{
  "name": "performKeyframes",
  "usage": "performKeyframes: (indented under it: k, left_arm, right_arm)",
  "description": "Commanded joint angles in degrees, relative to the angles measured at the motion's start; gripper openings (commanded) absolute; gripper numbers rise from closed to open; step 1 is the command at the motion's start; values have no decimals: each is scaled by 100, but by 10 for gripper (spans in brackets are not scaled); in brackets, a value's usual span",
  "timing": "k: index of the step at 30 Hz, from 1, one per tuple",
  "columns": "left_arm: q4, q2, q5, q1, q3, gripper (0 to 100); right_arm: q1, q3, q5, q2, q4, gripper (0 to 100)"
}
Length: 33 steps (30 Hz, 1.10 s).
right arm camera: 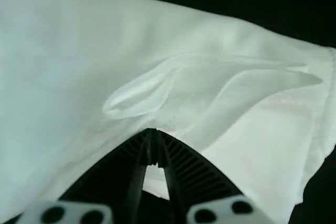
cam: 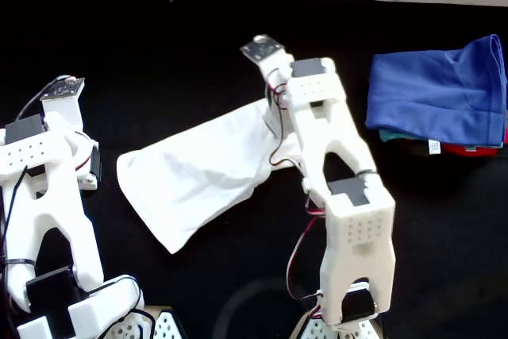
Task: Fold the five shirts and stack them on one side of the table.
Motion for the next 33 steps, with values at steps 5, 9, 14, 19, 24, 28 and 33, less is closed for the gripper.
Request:
performKeyframes:
  k: [5,9,14,19,24,28,33]
  left_arm:
    - [9,-4,-18,66,-171,9]
    - [18,-4,-18,66,-171,9]
    - [26,-4,-18,66,-171,9]
    - [0,-4,-18,66,-207,9]
    - [18,-4,-18,66,-207,9]
    - [35,-4,-18,66,-180,9]
    - [35,-4,-18,66,-180,9]
  right_arm:
    - [-31,-1851,-958,286,84,6]
    - [84,-2070,-1029,242,347,6]
    - [576,-2378,-686,312,1596,6]
    - [857,-2369,-237,321,1982,6]
    - [752,-1543,-220,321,1692,6]
    - [646,-734,-229,303,1095,6]
    - [286,-558,-229,303,611,6]
